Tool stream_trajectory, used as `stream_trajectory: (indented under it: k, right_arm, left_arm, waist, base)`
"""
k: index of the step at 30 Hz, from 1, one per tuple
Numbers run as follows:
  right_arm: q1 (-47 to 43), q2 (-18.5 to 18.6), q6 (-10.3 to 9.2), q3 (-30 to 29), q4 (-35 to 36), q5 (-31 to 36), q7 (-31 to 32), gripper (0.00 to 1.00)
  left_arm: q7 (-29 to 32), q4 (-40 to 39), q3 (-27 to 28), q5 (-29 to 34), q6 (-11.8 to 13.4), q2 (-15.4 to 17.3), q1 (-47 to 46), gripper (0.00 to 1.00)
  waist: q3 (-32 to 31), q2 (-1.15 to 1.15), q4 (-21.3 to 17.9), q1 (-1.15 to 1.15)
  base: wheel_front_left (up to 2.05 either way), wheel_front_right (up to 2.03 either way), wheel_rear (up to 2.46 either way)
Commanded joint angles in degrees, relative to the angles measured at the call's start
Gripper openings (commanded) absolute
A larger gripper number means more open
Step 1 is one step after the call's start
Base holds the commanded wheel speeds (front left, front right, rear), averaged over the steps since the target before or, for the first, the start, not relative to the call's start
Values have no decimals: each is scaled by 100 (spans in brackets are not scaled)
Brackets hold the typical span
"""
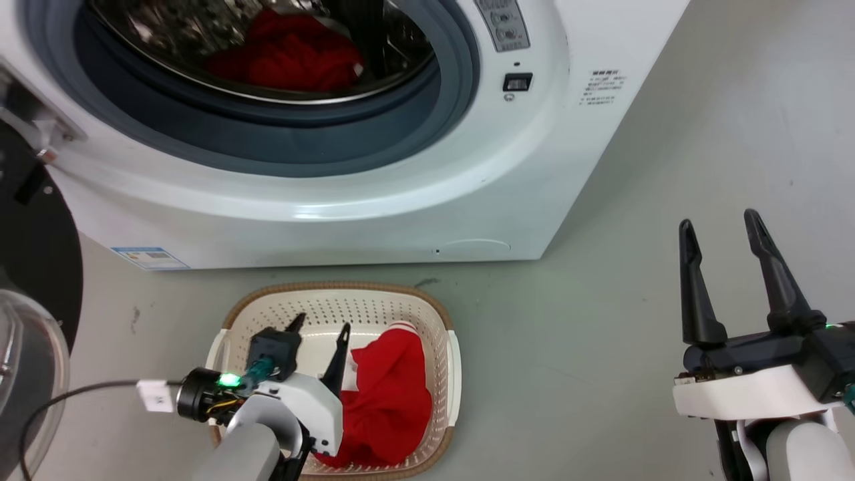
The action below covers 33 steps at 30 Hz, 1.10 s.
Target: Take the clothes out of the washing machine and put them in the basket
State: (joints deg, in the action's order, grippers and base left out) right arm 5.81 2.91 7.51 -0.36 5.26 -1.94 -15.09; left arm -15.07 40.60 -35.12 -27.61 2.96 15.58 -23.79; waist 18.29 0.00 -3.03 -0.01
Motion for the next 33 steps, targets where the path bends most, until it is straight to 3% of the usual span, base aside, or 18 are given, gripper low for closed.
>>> stream_trajectory:
  k: [1,7,15,26,33]
  right_arm:
    - [-42,-6,-4,1,-8,12,-12,100]
    - [-141,-6,-4,9,1,26,-12,100]
    - [-13,-6,-4,72,15,-10,-12,100]
    - [367,-6,-4,183,118,-112,-12,100]
    - [644,-7,-4,208,193,-249,-12,100]
  left_arm:
    - [-14,-162,117,66,62,0,123,100]
    - [-14,-1315,936,553,235,-12,659,100]
    - [-15,-1927,1583,1005,126,-79,365,100]
    - [115,-850,1835,1213,-117,120,-1758,100]
    - [701,4,1803,1340,-352,424,-3449,100]
  waist:
    - [-91,0,42,1]
    - [-224,0,96,1]
    - [-141,0,32,1]
    - [572,0,-412,1]
    - [1255,0,-726,1]
  base:
    - [0,0,0]
    - [0,0,0]
    - [0,0,0]
    - [0,0,0]
    - [0,0,0]
